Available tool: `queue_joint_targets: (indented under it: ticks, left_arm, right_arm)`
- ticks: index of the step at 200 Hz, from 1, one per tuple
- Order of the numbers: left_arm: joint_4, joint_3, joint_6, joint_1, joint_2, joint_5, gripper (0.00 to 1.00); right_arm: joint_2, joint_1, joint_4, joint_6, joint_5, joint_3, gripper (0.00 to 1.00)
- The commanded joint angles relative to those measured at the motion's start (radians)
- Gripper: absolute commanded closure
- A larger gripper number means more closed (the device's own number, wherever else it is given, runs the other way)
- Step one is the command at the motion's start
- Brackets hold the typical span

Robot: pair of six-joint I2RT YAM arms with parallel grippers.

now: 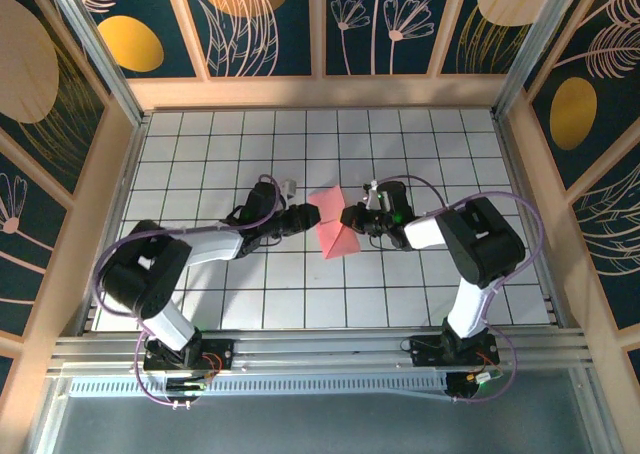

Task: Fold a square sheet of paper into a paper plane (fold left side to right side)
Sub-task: Turn over the paper at the center of the table.

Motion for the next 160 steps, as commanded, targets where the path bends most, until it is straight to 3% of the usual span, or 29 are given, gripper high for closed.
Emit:
queue_joint_targets:
  ticks: [1, 37, 47, 66, 104, 123, 160]
  left_arm:
    - [-0.062, 0.002, 0.030, 0.003, -0.099, -0.101, 0.44]
    - [-0.050, -0.033, 0.011, 0.018, -0.253, -0.156, 0.17]
    - [-0.017, -0.046, -0.006, 0.034, -0.281, -0.121, 0.07]
    - [0.137, -0.087, -0.084, 0.079, -0.303, 0.012, 0.02]
    - [0.574, -0.088, -0.289, 0.096, -0.202, 0.306, 0.04]
    - [0.765, -0.068, -0.406, 0.095, -0.135, 0.380, 0.06]
    - [0.714, 0.002, -0.371, 0.075, -0.087, 0.398, 0.07]
  right_arm:
    - [-0.092, -0.013, -0.019, -0.055, 0.030, 0.025, 1.00]
    - [-0.270, -0.078, 0.034, -0.058, -0.023, 0.000, 1.00]
    - [-0.314, -0.101, 0.047, -0.047, -0.049, -0.002, 1.00]
    - [-0.401, -0.144, 0.098, -0.012, -0.104, 0.000, 1.00]
    - [-0.503, -0.177, 0.171, 0.081, -0.191, 0.041, 1.00]
    - [-0.505, -0.178, 0.192, 0.127, -0.240, 0.072, 1.00]
    - [-0.494, -0.177, 0.284, 0.228, -0.269, 0.072, 1.00]
